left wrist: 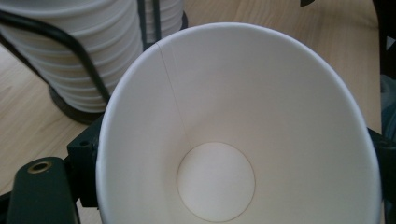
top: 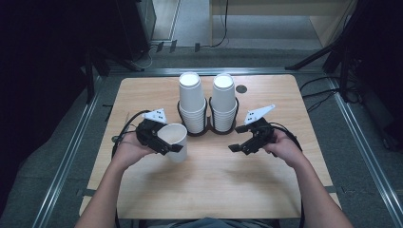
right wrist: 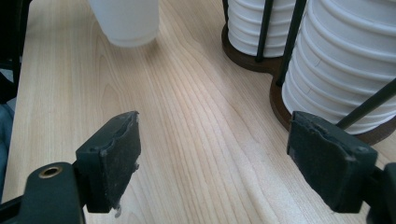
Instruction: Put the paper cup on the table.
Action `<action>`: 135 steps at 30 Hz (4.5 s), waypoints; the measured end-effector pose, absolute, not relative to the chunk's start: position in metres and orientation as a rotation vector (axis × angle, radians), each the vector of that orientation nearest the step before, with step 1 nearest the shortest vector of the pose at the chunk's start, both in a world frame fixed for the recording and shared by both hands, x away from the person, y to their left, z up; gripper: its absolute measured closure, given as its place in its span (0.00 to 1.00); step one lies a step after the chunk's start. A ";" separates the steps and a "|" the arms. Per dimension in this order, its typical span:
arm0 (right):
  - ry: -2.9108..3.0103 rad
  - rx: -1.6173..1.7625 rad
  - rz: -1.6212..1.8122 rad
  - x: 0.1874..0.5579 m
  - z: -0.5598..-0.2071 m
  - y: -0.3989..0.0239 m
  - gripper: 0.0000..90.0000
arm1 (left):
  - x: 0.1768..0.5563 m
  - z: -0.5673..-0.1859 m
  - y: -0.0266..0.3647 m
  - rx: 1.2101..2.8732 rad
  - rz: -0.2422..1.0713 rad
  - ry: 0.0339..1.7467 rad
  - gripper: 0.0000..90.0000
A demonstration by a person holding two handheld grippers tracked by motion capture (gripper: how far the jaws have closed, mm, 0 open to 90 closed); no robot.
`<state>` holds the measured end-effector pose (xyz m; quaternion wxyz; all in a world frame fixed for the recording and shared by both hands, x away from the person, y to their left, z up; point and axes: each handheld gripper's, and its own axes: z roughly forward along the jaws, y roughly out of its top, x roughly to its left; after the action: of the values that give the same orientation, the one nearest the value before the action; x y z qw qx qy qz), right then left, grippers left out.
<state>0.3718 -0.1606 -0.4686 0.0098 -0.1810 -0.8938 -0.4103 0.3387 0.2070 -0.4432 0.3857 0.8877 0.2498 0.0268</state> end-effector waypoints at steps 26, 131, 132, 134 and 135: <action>-2.818 -0.590 -1.203 0.363 -0.479 -0.166 0.20 | 0.373 -0.440 0.279 2.201 0.197 0.905 0.11; -2.903 -0.660 -1.111 0.353 -0.485 -0.182 0.21 | 0.401 -0.438 0.312 2.083 0.325 1.210 0.00; -2.903 -0.658 -1.112 0.353 -0.485 -0.182 0.21 | 0.400 -0.436 0.312 2.079 0.323 1.209 0.00; -2.903 -0.656 -1.108 0.352 -0.485 -0.182 0.21 | 0.399 -0.432 0.312 2.072 0.328 1.204 0.00; -2.900 -0.657 -1.107 0.352 -0.485 -0.182 0.21 | 0.398 -0.430 0.312 2.071 0.326 1.201 0.00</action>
<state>0.3520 -0.1820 -0.4854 -0.0157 -0.2070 -0.9139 -0.3488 0.3982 0.3116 -0.4300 0.3549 0.8014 0.4648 0.1261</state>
